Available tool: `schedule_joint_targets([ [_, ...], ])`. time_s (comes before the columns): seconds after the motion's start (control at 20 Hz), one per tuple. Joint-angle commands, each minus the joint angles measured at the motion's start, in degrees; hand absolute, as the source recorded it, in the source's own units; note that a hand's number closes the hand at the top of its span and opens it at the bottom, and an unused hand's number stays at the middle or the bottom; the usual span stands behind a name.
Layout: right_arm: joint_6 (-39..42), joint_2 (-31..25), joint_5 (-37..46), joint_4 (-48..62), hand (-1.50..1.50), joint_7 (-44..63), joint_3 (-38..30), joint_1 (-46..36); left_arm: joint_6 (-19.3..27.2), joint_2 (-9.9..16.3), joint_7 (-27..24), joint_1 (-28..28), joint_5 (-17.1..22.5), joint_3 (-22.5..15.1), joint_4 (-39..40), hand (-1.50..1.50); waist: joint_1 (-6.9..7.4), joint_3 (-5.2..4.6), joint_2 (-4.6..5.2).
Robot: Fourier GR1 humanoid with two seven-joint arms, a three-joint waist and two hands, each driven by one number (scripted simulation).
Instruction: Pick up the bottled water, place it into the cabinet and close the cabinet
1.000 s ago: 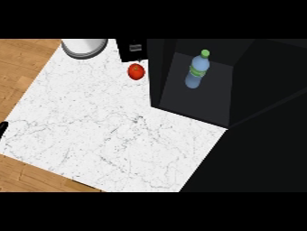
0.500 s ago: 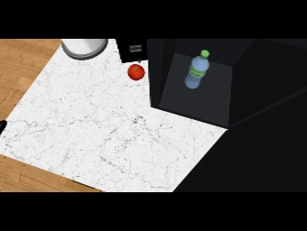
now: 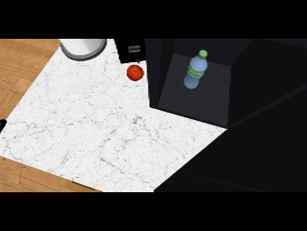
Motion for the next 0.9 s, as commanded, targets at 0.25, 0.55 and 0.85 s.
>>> schedule_joint_targets([
  [0.25, -6.4, 8.7, -0.4, 15.6, 1.50, 10.2, -2.6, -13.9, -1.0, 0.1, 0.2, -0.3, 0.8, 0.6, 1.5, -1.50, -0.12, 0.65, -0.06],
  [0.55, -13.8, 16.1, 2.4, 24.6, 1.50, 12.9, -9.4, -24.2, -0.9, -0.4, -0.1, 0.5, 0.5, 0.7, 2.5, -1.50, -1.36, 1.00, -0.85],
  [0.85, -25.6, 19.9, 5.0, 37.0, 1.50, 14.5, -15.4, -38.1, -1.6, -0.5, -0.5, 0.5, 0.8, 1.6, 4.5, -1.50, -2.32, 1.24, -0.71],
])
